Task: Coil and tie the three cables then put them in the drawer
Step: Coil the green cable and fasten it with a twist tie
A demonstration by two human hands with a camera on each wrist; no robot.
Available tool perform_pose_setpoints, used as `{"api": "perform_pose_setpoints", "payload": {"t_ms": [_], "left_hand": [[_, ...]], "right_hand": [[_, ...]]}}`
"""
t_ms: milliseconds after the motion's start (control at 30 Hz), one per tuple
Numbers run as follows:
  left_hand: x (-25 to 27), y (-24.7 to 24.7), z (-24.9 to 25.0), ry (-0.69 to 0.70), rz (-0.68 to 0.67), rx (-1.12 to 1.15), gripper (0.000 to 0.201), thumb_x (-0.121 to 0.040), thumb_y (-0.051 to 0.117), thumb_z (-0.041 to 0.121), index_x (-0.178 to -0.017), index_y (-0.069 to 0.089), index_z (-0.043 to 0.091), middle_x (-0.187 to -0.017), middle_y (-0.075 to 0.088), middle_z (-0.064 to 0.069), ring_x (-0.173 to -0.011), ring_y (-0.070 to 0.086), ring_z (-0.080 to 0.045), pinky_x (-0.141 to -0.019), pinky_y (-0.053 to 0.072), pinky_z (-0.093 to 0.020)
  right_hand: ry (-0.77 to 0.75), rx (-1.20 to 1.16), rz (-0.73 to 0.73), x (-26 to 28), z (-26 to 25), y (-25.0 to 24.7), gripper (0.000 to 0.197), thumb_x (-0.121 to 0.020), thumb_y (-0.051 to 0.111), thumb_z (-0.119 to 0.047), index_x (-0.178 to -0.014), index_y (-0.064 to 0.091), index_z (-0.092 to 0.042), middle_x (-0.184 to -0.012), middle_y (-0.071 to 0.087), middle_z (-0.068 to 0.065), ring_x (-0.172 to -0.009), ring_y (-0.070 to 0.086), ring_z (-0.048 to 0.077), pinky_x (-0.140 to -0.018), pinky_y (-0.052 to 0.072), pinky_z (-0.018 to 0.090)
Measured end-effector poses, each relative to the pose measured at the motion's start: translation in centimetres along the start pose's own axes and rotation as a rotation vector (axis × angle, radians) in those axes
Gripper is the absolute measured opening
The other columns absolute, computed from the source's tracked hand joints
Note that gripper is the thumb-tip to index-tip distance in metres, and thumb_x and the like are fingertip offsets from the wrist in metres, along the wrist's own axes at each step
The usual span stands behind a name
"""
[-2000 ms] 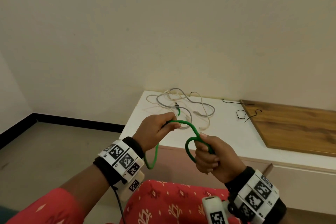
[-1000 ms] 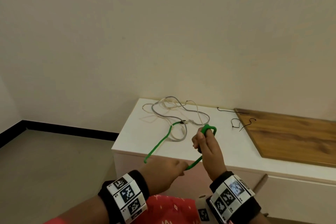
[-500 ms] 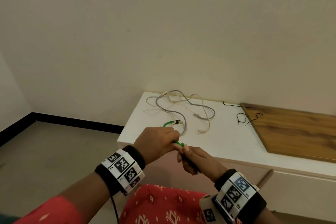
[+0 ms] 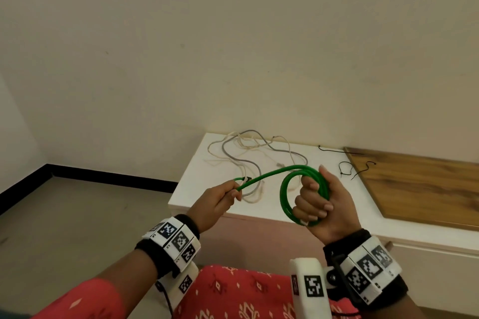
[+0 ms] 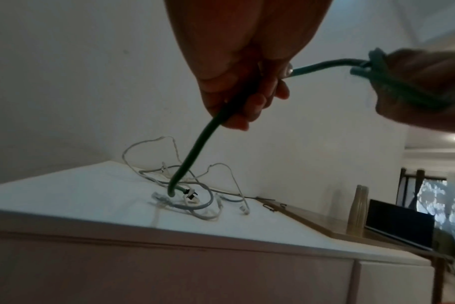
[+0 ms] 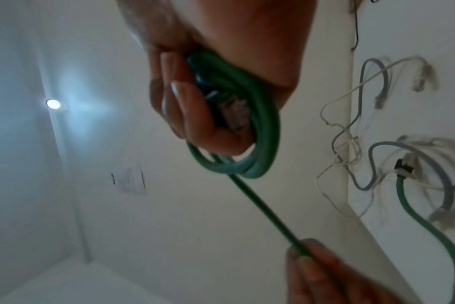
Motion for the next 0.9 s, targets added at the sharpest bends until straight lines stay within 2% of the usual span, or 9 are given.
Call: {"api": "perform_pose_setpoints", "payload": {"t_ms": [100, 267, 400, 500, 600, 667, 767, 833, 900], "left_hand": [[0.2, 1.1, -0.8, -0.023, -0.058, -0.055, 0.020, -0.094, 0.033, 0.026, -0.086, 0.050, 0.032, -0.058, 0.040, 0.010, -0.054, 0.040, -0.006, -0.060, 0.037, -0.019], [0.7, 3.8, -1.1, -0.033, -0.171, -0.209, 0.034, -0.096, 0.035, 0.010, -0.124, 0.049, 0.023, -0.063, 0.044, 0.007, -0.058, 0.044, -0.002, -0.065, 0.038, -0.015], [1.3, 5.5, -0.6, -0.021, -0.294, -0.508, 0.048, -0.094, 0.034, 0.008, -0.138, 0.032, 0.029, -0.099, 0.062, -0.010, -0.092, 0.058, -0.022, -0.079, 0.041, -0.026], [1.0, 6.0, 0.5, 0.025, -0.295, -0.633, 0.041, -0.094, 0.034, 0.006, -0.133, 0.038, 0.018, -0.116, 0.061, -0.011, -0.107, 0.057, -0.025, -0.087, 0.045, -0.035], [0.6, 6.2, 0.7, 0.065, -0.298, -0.756, 0.033, -0.093, 0.036, 0.005, -0.125, 0.044, 0.011, -0.117, 0.061, -0.011, -0.106, 0.057, -0.028, -0.083, 0.044, -0.037], [0.5, 6.0, 0.9, 0.118, -0.285, -0.825, 0.027, -0.090, 0.041, 0.002, -0.115, 0.051, 0.006, -0.105, 0.064, -0.014, -0.093, 0.062, -0.032, -0.074, 0.050, -0.040], [0.4, 5.6, 1.8, 0.278, -0.267, -0.961, 0.020, -0.074, 0.043, 0.010, -0.075, 0.061, 0.017, -0.062, 0.063, 0.003, -0.050, 0.060, -0.014, -0.042, 0.042, -0.021], [0.1, 5.0, 1.9, 0.361, -0.230, -1.016, 0.018, -0.069, 0.040, 0.015, -0.067, 0.056, 0.023, -0.054, 0.057, 0.007, -0.043, 0.052, -0.008, -0.038, 0.035, -0.018], [0.0, 4.5, 2.2, 0.429, -0.226, -1.023, 0.011, -0.068, 0.052, 0.012, -0.070, 0.055, 0.023, -0.057, 0.057, 0.008, -0.046, 0.051, -0.009, -0.041, 0.036, -0.017]], "right_hand": [[-0.070, -0.218, -0.081, -0.7, -0.7, 0.4, 0.034, -0.088, 0.044, -0.033, -0.067, 0.055, -0.010, -0.042, 0.027, -0.005, -0.039, 0.025, 0.011, -0.041, 0.036, 0.023], [-0.355, -0.211, 0.191, -1.4, -1.8, -0.8, 0.025, -0.075, 0.052, -0.036, -0.060, 0.052, -0.017, -0.040, 0.036, -0.006, -0.036, 0.032, 0.007, -0.040, 0.038, 0.019], [-0.466, -0.104, 0.294, -2.2, -1.8, -1.4, 0.030, -0.085, 0.039, -0.043, -0.070, 0.046, -0.018, -0.051, 0.039, -0.006, -0.045, 0.038, 0.010, -0.056, 0.040, 0.022], [-0.490, 0.283, 0.363, -2.9, -1.0, -1.6, 0.027, -0.092, 0.038, -0.036, -0.073, 0.042, -0.017, -0.053, 0.044, -0.006, -0.051, 0.040, 0.010, -0.060, 0.037, 0.024], [-0.497, 0.912, 0.385, -3.4, 0.1, -1.2, 0.021, -0.088, 0.035, -0.034, -0.077, 0.042, -0.017, -0.063, 0.045, -0.004, -0.055, 0.040, 0.003, -0.056, 0.036, 0.014], [-0.444, 1.183, 0.374, -3.9, 1.1, -1.3, 0.020, -0.087, 0.034, -0.035, -0.081, 0.041, -0.018, -0.068, 0.045, -0.001, -0.056, 0.042, 0.002, -0.056, 0.037, 0.014], [-0.275, 1.509, 0.368, -4.8, 2.7, -2.1, 0.026, -0.094, 0.039, -0.032, -0.091, 0.043, -0.007, -0.067, 0.046, -0.003, -0.058, 0.044, 0.009, -0.060, 0.037, 0.029], [-0.173, 1.620, 0.363, -5.1, 3.4, -2.7, 0.024, -0.096, 0.040, -0.027, -0.096, 0.043, -0.004, -0.064, 0.045, -0.007, -0.056, 0.043, 0.007, -0.057, 0.035, 0.028], [-0.105, 1.673, 0.350, -5.2, 3.6, -3.1, 0.022, -0.096, 0.038, -0.028, -0.092, 0.040, -0.007, -0.062, 0.043, -0.007, -0.054, 0.041, 0.006, -0.051, 0.032, 0.024]]}}
Point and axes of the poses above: each hand's wrist, its own x-axis away from the middle knuckle, its own y-axis out of the palm, z = x × y, the point moved 9 cm from there along -x, towards the middle knuckle
